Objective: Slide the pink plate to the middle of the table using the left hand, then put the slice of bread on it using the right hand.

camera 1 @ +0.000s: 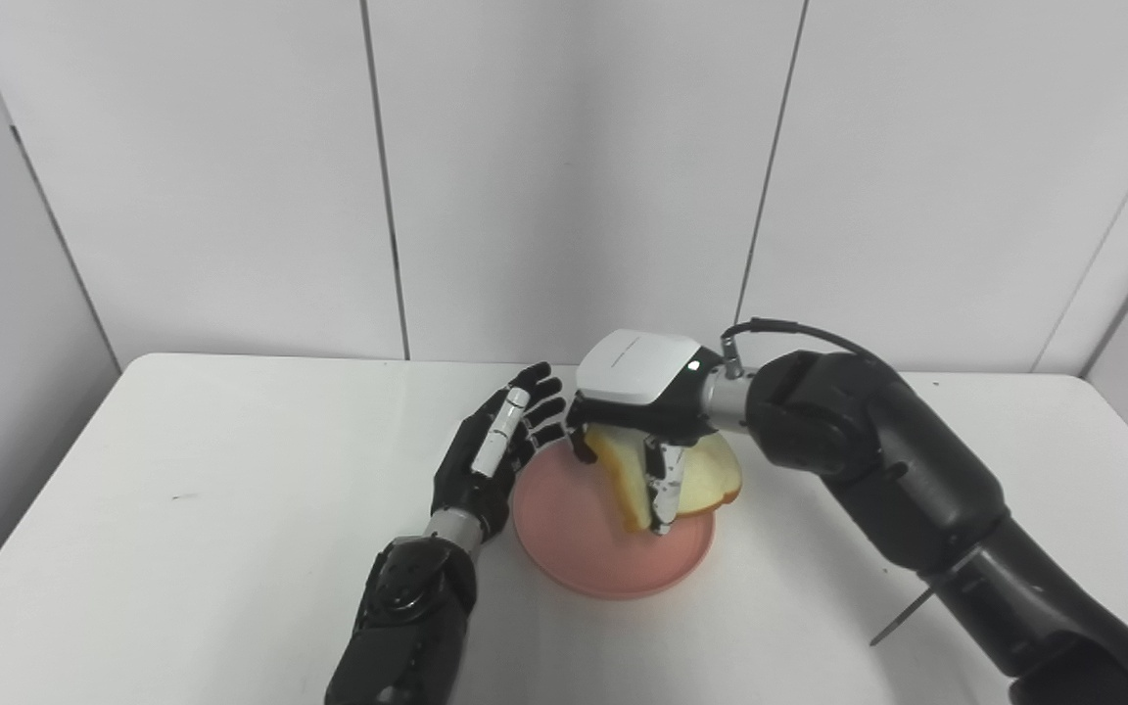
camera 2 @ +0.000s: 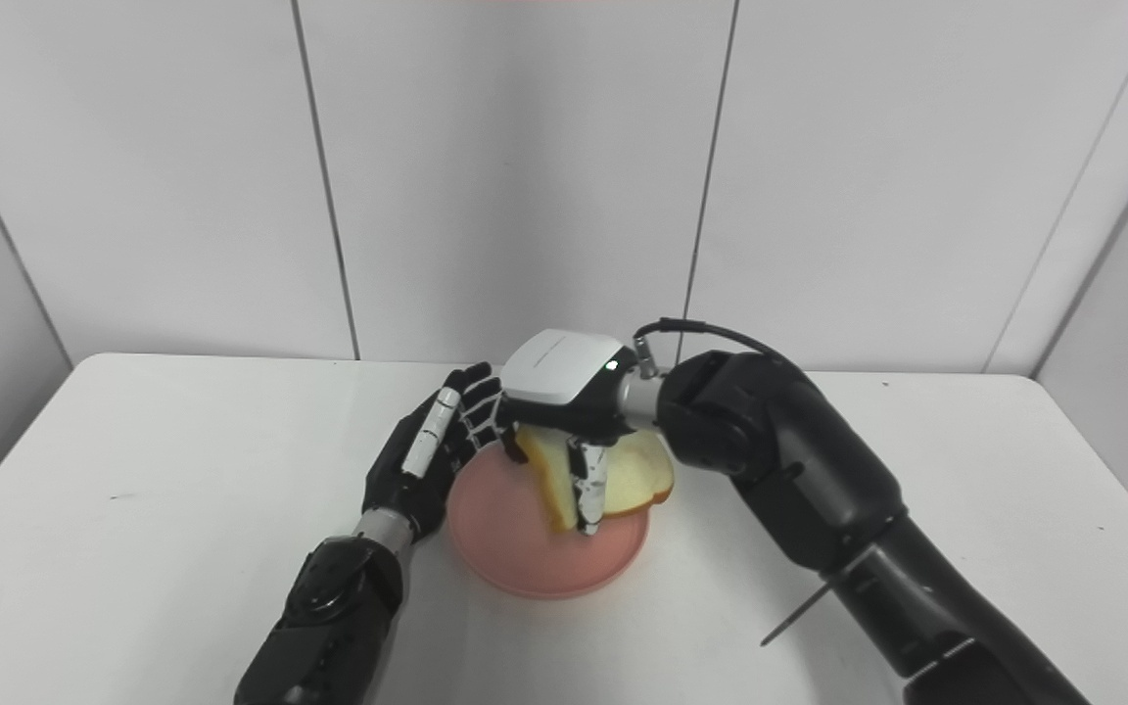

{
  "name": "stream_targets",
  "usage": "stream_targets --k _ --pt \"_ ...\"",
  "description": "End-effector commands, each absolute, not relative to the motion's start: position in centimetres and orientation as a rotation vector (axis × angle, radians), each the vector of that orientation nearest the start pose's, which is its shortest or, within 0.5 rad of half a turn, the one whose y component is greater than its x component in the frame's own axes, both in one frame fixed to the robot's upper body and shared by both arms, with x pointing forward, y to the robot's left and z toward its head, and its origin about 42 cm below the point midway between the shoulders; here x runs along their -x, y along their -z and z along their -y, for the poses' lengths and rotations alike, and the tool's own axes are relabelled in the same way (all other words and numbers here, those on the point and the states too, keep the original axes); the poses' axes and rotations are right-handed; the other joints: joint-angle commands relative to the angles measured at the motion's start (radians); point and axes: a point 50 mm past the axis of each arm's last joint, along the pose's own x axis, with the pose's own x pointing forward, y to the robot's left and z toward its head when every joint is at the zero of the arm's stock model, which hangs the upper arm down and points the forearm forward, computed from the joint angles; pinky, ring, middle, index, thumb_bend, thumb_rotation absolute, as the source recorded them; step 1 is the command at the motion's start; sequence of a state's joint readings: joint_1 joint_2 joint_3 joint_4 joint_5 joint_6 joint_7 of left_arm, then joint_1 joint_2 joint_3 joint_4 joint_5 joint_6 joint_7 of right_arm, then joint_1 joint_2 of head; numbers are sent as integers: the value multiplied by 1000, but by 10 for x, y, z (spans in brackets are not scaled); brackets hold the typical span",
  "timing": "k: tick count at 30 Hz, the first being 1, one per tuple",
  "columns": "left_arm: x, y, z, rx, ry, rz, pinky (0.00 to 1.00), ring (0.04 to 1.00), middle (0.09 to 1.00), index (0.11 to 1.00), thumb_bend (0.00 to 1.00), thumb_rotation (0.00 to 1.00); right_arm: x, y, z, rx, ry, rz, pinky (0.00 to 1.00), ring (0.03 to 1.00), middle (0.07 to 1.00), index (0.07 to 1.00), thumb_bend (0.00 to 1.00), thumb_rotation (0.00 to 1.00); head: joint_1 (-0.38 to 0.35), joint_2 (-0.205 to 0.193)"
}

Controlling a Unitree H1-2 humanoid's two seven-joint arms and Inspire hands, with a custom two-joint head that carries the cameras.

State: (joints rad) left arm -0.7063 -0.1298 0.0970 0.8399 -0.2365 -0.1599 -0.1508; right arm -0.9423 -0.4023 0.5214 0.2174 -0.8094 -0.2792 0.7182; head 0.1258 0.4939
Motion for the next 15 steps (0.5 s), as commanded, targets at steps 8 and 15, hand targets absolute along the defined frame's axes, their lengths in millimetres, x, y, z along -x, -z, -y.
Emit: stream_targets --k 8,15 --pt "-470 -132 -95 325 263 -39 761 836 845 793 827 723 -478 -347 119 1802 -854 622 291 334 452 508 528 0 13 2" --pt "-469 -132 -97 334 263 -42 769 835 847 802 818 731 -475 -337 115 1807 -853 623 328 393 481 495 527 0 9 4"
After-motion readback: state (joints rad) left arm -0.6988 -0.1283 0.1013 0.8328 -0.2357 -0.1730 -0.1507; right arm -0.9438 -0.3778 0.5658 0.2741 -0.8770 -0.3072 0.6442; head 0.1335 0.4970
